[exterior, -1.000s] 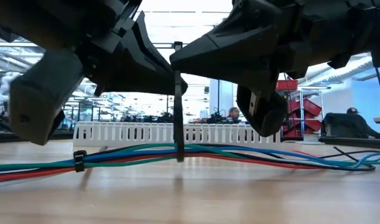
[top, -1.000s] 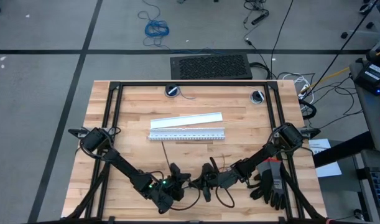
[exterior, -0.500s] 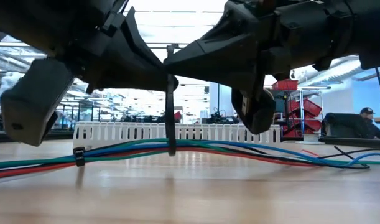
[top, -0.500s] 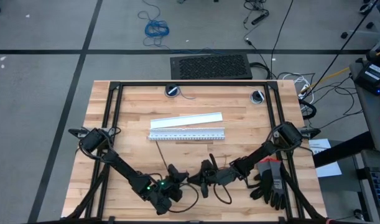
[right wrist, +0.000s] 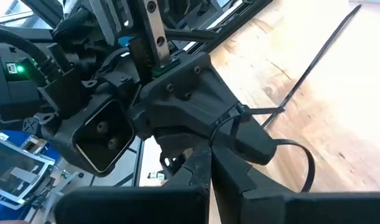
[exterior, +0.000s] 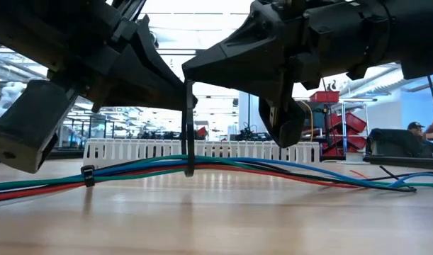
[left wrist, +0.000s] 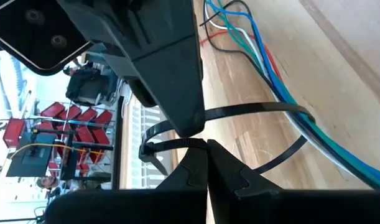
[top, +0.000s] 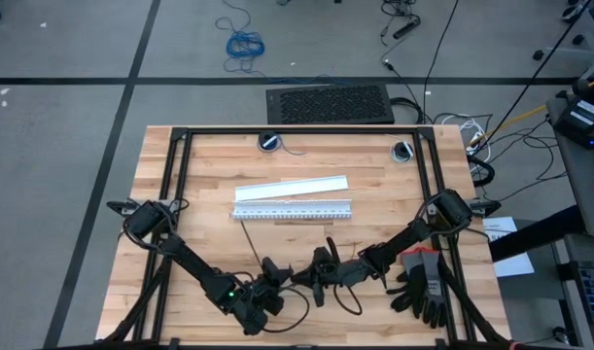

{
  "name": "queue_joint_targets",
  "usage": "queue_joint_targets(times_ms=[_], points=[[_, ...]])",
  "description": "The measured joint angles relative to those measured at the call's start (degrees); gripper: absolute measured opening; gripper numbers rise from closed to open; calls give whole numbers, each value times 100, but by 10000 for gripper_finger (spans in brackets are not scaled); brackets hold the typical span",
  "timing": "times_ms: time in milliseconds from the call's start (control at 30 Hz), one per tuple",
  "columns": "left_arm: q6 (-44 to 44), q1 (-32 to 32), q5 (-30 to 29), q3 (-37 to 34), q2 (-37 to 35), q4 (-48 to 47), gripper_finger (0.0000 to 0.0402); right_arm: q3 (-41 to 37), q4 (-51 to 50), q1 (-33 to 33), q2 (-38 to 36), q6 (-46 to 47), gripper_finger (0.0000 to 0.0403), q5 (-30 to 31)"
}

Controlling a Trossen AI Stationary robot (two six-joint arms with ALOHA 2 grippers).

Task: Ziptie cables
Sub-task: Wrap the black zip tie around the colored cable wires

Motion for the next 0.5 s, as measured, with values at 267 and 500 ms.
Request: queue_joint_targets(times_ms=[267, 500], points=[[454, -9, -501, 0, 2, 5, 0, 0, -247, 0, 0, 261, 0, -396], [1725, -11, -999, 0, 2, 17, 0, 0, -198, -29, 0, 242, 0, -398]])
